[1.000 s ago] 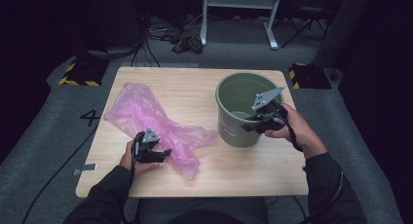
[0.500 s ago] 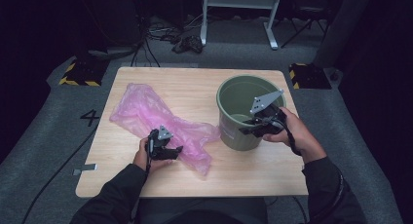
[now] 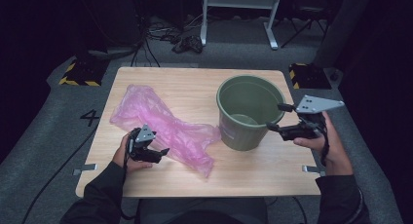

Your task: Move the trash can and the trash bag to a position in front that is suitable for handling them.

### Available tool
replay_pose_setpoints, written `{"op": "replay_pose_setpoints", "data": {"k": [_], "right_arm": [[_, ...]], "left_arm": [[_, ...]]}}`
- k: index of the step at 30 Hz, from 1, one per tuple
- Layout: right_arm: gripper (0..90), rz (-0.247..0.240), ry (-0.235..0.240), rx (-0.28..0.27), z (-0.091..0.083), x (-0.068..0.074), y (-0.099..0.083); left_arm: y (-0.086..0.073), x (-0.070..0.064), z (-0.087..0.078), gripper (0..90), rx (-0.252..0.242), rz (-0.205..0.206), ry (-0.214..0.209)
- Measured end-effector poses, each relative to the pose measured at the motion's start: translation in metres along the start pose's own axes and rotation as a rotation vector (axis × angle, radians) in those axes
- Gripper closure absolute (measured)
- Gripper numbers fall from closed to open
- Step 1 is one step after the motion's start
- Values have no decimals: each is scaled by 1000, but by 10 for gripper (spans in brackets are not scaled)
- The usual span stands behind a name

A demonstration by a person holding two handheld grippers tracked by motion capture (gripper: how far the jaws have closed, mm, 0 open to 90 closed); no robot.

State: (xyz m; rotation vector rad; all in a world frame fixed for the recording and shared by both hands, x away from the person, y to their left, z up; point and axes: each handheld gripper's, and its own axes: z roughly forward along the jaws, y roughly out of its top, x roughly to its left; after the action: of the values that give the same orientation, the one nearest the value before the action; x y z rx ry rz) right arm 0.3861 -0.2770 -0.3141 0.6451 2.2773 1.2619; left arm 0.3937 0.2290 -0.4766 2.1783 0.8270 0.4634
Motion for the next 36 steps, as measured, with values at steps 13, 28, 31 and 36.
{"op": "replay_pose_setpoints", "data": {"k": [13,28,31,36], "right_arm": [[221,139,-83,194,48,-17,-113],[243,221,49,228,86,-21,-159],[242,197,34,267,93,-16,-161],[238,177,27,275,96,-12,-162]], "left_arm": [[3,-1,27,161,70,63,-91],[4,5,43,202,55,36,-142],[3,9,41,420,27,18,-124],[3,9,42,629,12,23,-110]]}}
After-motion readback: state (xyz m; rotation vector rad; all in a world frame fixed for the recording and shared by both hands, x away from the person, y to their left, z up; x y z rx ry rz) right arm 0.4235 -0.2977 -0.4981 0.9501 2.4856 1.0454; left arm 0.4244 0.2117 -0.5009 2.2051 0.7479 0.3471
